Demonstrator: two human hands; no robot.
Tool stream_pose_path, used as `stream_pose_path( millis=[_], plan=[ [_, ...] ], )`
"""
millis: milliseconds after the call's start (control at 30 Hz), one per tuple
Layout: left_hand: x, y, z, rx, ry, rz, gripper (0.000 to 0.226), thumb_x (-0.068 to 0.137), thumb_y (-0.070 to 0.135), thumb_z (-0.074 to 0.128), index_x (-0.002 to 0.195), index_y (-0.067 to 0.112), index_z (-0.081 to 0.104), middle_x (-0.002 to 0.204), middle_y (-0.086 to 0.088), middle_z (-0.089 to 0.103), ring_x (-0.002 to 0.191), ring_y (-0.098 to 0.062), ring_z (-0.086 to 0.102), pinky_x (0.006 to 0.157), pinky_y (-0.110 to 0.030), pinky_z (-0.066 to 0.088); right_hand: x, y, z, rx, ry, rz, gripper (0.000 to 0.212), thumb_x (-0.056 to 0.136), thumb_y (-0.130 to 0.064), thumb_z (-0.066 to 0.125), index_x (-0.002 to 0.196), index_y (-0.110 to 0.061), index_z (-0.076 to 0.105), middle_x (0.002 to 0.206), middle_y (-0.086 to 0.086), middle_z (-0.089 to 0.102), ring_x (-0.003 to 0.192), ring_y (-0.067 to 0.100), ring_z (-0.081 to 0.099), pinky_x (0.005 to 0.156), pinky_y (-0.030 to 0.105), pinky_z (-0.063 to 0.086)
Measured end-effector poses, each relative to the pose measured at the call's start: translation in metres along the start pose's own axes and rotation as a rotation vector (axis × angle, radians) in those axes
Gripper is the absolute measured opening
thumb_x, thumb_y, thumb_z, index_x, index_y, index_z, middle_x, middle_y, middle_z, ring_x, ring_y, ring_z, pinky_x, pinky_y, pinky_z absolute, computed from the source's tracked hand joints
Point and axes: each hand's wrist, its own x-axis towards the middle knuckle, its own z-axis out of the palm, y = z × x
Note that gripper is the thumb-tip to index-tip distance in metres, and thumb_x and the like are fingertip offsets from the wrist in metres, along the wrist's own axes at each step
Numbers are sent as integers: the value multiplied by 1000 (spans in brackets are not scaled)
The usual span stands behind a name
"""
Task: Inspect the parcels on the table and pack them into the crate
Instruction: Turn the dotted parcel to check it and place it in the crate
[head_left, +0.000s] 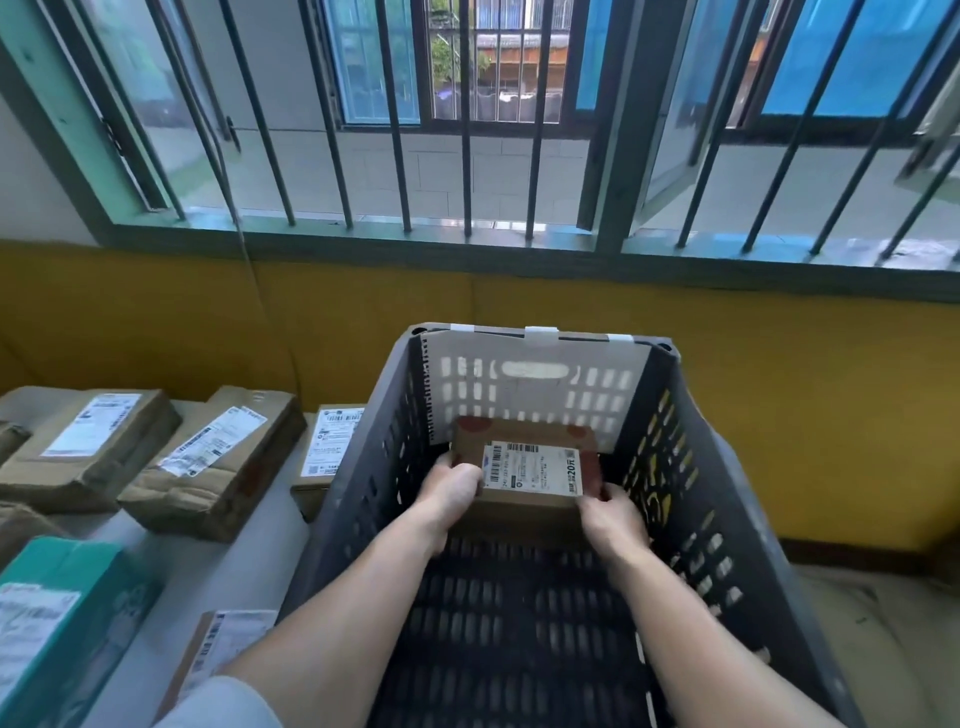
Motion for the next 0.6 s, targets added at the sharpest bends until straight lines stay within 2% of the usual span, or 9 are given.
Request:
stream_pose_path(
  millis=[67,200,367,400,467,533,600],
  plan=[
    [2,0,1,-9,8,12,48,87,6,50,132,19,58,113,-8,71,104,-27,65,82,-32,54,0,-2,0,2,-6,-6,40,97,-33,60,134,-17,59,129,16,66,115,38,61,87,34,47],
    [-1,1,2,-12,59,26,44,88,7,53,130,18,58,111,-7,69,104,-28,65,93,-39,57,-6,-5,-3,-3,16,-7,47,96,-27,60,140,-12,53,135,17,62,121,39,59,100,41,49],
    [-16,15,3,-110,132,119,52,89,11,51,141,16,54,127,-11,65,115,-31,63,100,-48,54,-18,-28,-12,60,153,-114,47,96,-24,56,142,-17,54,142,11,57,127,34,55,104,41,46],
    [-20,20,2,-148,131,138,48,91,11,50,138,17,55,128,-12,64,114,-32,64,98,-50,55,-23,-37,-9,86,155,-155,45,97,-24,55,142,-18,55,143,9,57,127,31,55,101,37,46],
    [-27,30,-2,-245,117,172,29,94,11,50,120,20,60,118,-13,67,103,-32,69,87,-49,61,-36,-58,0,160,130,-244,43,98,-21,54,141,-19,56,142,5,57,125,25,55,99,33,45],
    [-32,40,-6,-346,66,198,18,96,12,51,107,24,60,106,-13,71,94,-30,72,75,-44,64,-49,-81,10,257,93,-313,39,98,-21,55,137,-21,59,137,2,61,121,21,58,101,38,50],
    [-38,49,-11,-418,0,218,18,96,13,53,108,24,62,101,-12,73,88,-28,73,70,-42,63,-62,-100,20,344,52,-346,31,98,-19,55,127,-24,64,127,1,67,112,20,64,99,43,54]
  ],
)
